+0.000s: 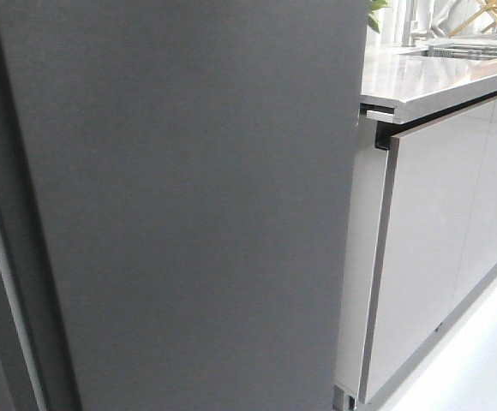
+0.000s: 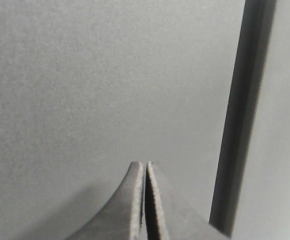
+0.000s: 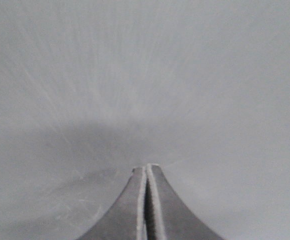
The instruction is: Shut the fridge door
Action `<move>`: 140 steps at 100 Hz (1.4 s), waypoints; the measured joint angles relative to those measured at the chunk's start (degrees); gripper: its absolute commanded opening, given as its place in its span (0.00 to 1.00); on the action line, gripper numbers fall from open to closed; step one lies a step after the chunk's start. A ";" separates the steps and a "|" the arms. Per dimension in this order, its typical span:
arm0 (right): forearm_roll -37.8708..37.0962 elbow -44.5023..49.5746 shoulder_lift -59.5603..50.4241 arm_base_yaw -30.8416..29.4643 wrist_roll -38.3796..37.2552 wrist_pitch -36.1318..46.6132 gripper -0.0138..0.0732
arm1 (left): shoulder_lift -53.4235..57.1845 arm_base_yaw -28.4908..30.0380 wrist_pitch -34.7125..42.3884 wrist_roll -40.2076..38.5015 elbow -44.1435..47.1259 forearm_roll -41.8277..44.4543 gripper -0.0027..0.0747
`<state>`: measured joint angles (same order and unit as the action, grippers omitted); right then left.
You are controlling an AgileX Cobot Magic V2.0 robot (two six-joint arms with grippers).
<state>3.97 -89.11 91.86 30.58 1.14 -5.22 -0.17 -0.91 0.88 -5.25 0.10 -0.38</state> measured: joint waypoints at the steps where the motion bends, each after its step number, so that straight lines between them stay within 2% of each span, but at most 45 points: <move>1: 0.01 0.39 -0.28 -0.26 0.00 0.00 0.07 | 0.00 0.00 0.00 0.00 0.00 0.00 0.01; 79: -0.64 37.78 -38.70 -13.78 0.00 4.00 0.07 | 0.00 0.00 0.00 0.00 0.00 0.00 0.01; 110: -0.64 57.56 -59.44 -23.95 0.00 6.86 0.07 | 0.00 0.00 0.00 0.00 0.00 0.00 0.01; 140: -0.64 74.67 -75.74 -29.87 0.00 7.08 0.07 | 0.00 0.00 0.00 0.00 0.00 0.00 0.01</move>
<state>3.33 -14.44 16.12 0.71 1.14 1.86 -0.17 -0.91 0.88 -5.25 0.10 -0.38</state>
